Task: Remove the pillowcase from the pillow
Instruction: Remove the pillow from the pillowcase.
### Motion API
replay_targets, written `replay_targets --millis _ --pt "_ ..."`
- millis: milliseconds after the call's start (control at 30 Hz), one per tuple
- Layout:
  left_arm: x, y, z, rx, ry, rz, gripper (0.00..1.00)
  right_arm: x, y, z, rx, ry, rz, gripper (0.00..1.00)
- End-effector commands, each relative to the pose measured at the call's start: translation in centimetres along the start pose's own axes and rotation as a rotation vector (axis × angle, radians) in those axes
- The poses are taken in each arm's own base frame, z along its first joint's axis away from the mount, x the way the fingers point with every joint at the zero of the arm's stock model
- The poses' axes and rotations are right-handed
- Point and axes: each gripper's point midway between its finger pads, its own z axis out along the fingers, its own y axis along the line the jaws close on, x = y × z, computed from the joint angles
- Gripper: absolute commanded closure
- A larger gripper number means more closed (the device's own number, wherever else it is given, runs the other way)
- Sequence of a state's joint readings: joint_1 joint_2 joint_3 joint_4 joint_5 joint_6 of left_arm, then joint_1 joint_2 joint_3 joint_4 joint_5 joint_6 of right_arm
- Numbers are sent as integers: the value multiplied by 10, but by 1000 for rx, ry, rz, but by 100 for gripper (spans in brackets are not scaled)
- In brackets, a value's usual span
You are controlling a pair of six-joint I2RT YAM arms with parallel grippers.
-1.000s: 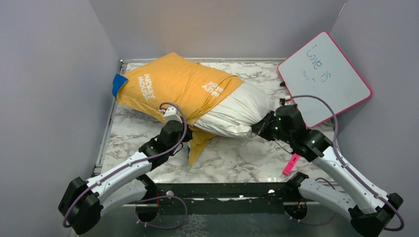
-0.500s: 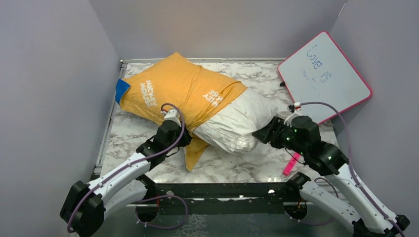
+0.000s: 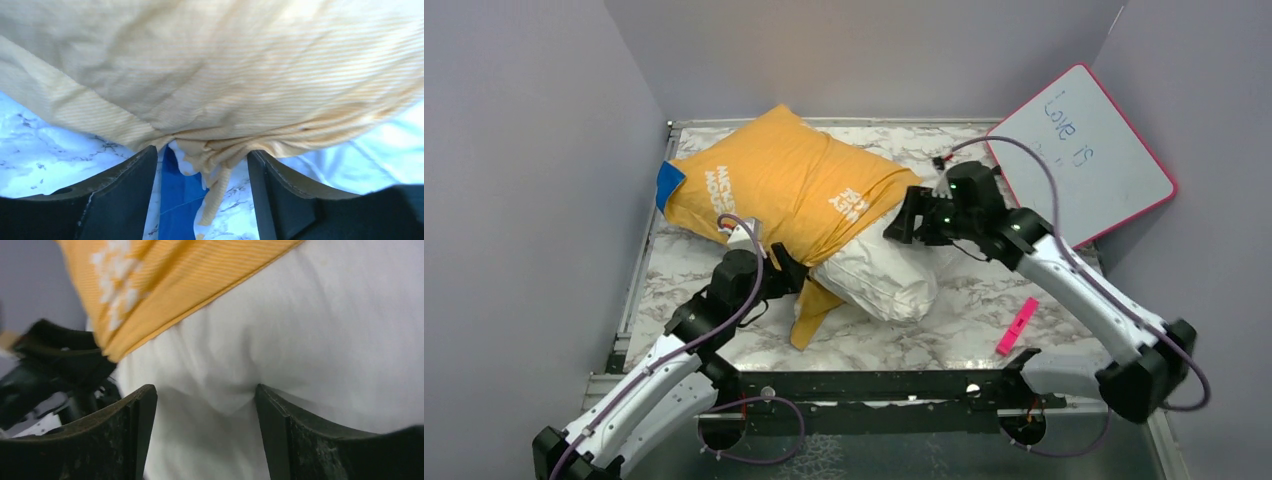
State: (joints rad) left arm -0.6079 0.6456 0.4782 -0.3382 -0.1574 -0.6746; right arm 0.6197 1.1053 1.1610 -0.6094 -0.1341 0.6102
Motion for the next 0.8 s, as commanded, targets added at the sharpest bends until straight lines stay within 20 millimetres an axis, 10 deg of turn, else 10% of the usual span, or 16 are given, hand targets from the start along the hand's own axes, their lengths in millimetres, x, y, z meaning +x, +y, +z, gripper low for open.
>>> replay_targets --millis 0,200,333,633,767 --pt "-54 -18 -29 20 -138 40 30 52 -33 61 63 258 -33 33" --pt "-92 -58 -28 82 -108 234 19 165 -85 71 95 460 128 79" --pt "-84 -106 4 269 30 374 18 213 -96 55 58 493 275 85" --pt "-37 -146 60 446 272 611 23 212 -98 53 43 370 403 86" --pt "-37 -106 84 180 274 614 71 207 -100 53 76 367 389 88"
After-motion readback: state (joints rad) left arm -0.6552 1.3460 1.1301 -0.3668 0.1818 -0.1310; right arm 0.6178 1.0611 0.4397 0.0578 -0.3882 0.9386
